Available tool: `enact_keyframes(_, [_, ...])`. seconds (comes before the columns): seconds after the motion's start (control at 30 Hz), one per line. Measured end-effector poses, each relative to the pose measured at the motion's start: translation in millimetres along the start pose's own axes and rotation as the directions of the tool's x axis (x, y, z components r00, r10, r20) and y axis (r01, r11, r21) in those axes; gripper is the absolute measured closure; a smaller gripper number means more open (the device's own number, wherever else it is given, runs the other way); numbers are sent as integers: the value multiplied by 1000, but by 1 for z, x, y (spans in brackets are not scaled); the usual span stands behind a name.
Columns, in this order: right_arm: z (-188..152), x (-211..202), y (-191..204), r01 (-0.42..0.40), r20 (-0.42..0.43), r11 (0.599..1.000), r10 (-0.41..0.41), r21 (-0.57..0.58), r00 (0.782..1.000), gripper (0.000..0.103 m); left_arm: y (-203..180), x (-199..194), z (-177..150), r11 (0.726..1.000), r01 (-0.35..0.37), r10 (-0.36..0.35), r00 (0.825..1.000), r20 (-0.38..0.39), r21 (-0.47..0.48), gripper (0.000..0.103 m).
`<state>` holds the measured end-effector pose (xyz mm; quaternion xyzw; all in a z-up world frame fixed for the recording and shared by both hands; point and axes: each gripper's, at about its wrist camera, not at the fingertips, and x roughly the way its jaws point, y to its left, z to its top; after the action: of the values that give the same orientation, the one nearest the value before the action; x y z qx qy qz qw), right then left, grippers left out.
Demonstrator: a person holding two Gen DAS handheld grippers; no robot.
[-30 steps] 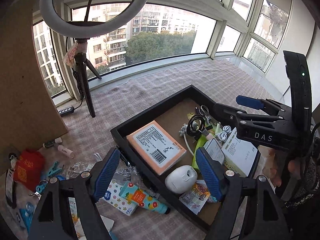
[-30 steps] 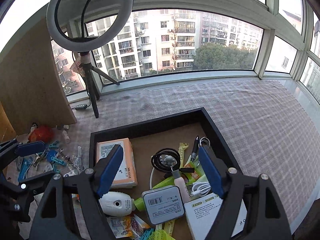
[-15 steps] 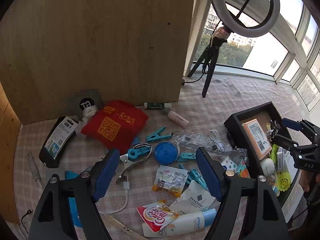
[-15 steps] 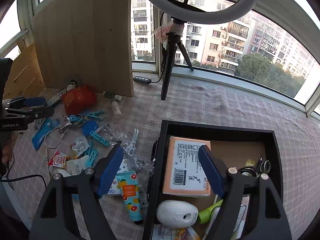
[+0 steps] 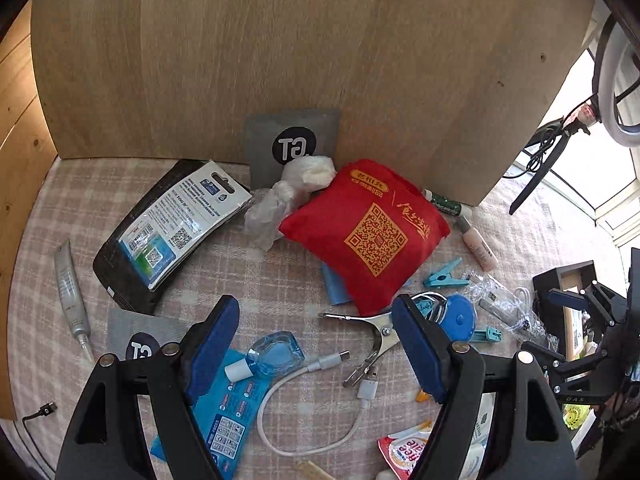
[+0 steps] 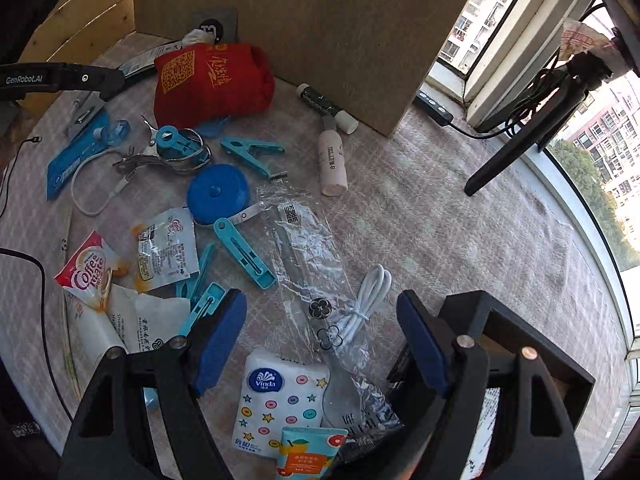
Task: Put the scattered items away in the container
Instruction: 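Grasp the red drawstring bag with the left tool while the right tool grasps the clear plastic bag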
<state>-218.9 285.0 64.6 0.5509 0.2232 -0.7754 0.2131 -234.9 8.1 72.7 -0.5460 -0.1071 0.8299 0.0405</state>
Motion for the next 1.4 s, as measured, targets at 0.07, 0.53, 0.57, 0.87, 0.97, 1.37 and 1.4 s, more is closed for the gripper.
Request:
enact_keyframes(0.07, [7,10,-2,-7,-17,1000,7,-9,1000,26,1,10,3,1000,15,-16,1000,-19,-21,26])
enact_keyframes(0.53, [15,33,-19,-113,-47,993,114,24,992,31,-25,62,22,999,24,-25,997,-73,-21,20])
enact_keyframes(0.57, [14,32,-19,-118,-50,993,118,12,992,32,-28,63,22,1000,24,-25,997,-74,-18,20])
enact_keyframes(0.87, [8,31,-28,-212,-127,977,211,8,969,68,-53,72,20,996,81,-85,992,-93,-49,40])
enact_keyframes(0.97, [7,33,-18,-180,-136,982,171,-57,976,66,-57,75,21,995,82,-87,992,-89,-51,42])
enact_keyframes(1.37, [6,12,-31,-220,-48,974,223,54,974,95,-50,68,13,985,146,-149,988,-37,-88,70])
enact_keyframes(1.4, [6,7,-35,-231,-28,970,234,77,972,95,-52,66,13,986,142,-145,989,-31,-85,71])
